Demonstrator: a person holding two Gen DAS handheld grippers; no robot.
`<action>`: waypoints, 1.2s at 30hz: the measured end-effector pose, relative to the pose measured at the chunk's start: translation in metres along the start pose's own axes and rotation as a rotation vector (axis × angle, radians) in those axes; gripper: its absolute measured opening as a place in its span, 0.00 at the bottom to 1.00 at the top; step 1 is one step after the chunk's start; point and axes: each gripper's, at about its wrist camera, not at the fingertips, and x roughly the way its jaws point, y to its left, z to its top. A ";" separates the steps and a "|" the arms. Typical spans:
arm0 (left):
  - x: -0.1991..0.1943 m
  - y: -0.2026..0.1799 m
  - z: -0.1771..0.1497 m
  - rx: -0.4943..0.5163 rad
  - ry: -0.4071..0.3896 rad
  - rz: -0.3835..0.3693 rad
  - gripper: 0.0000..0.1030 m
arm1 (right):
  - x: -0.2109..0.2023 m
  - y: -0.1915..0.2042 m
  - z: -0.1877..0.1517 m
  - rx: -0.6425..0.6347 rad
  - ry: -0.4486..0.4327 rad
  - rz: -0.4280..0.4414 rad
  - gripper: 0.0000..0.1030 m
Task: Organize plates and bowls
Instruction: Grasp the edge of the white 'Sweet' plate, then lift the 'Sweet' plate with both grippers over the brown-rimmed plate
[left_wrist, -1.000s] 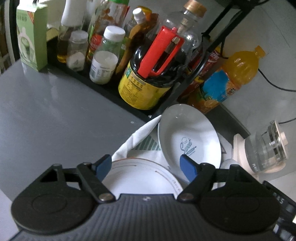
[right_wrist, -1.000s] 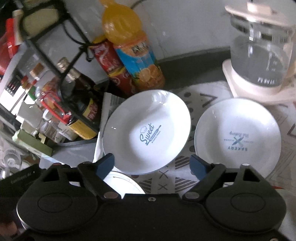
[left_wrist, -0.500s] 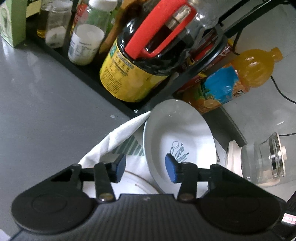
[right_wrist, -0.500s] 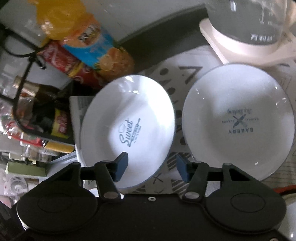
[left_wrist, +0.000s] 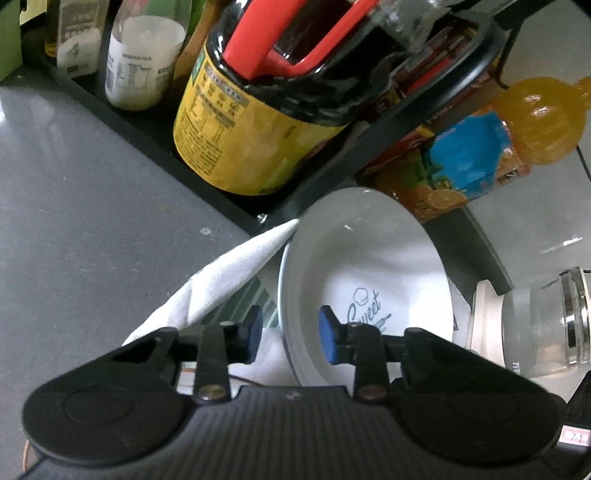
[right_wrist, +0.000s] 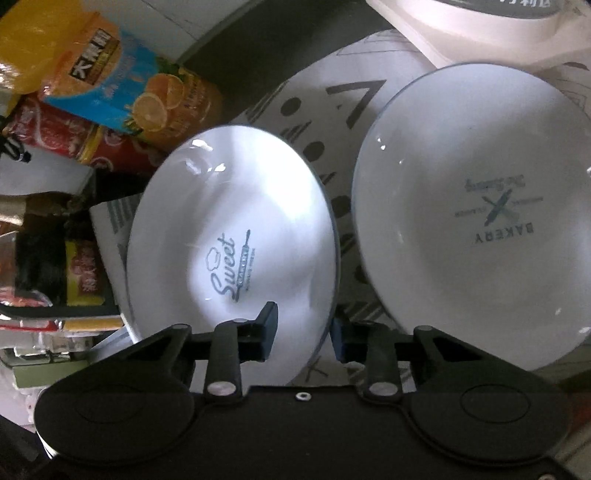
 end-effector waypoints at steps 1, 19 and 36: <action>0.003 0.000 0.001 -0.001 0.004 0.002 0.27 | 0.002 -0.001 0.001 0.001 -0.006 -0.004 0.28; 0.007 -0.004 0.001 0.058 0.025 -0.038 0.07 | -0.020 -0.002 -0.012 -0.041 -0.184 0.033 0.07; -0.042 -0.003 -0.014 0.175 0.019 -0.074 0.08 | -0.069 0.001 -0.060 -0.083 -0.310 0.039 0.09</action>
